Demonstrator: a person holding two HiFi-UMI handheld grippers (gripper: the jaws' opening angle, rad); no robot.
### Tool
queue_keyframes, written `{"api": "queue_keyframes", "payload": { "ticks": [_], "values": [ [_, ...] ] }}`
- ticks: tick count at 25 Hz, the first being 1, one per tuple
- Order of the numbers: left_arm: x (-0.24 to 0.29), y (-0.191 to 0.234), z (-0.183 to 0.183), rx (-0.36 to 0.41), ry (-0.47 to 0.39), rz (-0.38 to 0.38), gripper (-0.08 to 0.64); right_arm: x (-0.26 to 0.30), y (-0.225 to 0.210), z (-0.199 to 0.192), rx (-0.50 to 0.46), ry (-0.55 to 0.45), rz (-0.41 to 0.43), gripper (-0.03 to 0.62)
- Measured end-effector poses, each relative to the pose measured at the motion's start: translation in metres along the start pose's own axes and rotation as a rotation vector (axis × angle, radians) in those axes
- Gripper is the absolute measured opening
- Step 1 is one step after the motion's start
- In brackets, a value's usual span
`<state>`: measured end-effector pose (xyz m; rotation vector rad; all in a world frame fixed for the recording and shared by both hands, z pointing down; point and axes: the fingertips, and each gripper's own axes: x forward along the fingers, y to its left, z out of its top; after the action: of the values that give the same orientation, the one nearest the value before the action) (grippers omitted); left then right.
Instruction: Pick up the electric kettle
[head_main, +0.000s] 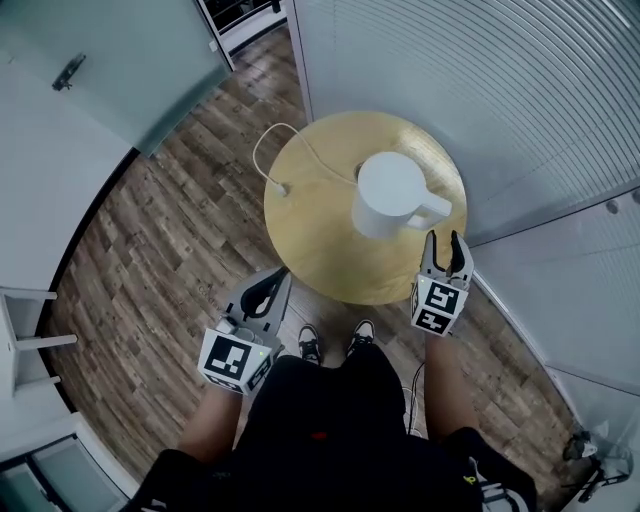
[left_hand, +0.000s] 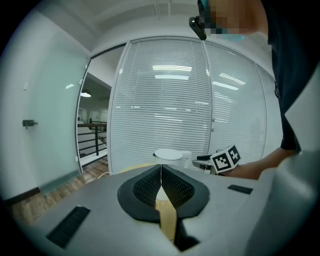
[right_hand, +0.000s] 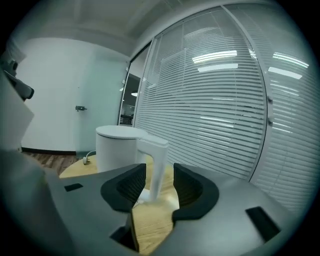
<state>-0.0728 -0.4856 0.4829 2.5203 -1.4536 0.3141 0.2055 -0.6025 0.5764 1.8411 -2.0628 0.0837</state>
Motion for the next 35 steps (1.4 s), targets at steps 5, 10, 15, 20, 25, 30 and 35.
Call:
{"api": "queue_keyframes", "payload": {
  "ticks": [5, 10, 15, 20, 25, 30, 35],
  "values": [
    [0.013, -0.010, -0.008, -0.003, 0.046, 0.040, 0.023, 0.040, -0.003, -0.023, 0.050, 0.014, 0.034, 0.172],
    [0.014, -0.013, -0.010, -0.001, 0.078, 0.077, 0.023, 0.068, -0.004, -0.029, 0.088, 0.011, 0.050, 0.173],
    [0.012, -0.008, -0.021, -0.011, 0.101, 0.123, 0.023, 0.095, -0.001, -0.042, 0.121, 0.020, 0.064, 0.173],
    [0.010, -0.005, -0.029, -0.019, 0.108, 0.150, 0.023, 0.112, 0.001, -0.045, 0.118, 0.008, 0.062, 0.173],
    [0.009, -0.002, -0.024, -0.020, 0.088, 0.165, 0.023, 0.123, 0.004, -0.040, 0.097, -0.010, 0.059, 0.120],
    [0.010, -0.001, -0.017, -0.020, 0.070, 0.181, 0.023, 0.126, 0.007, -0.036, 0.087, -0.026, 0.110, 0.071],
    [0.006, 0.000, -0.019, -0.026, 0.069, 0.191, 0.023, 0.125, 0.005, -0.035, 0.148, -0.022, 0.089, 0.069]
  ]
}}
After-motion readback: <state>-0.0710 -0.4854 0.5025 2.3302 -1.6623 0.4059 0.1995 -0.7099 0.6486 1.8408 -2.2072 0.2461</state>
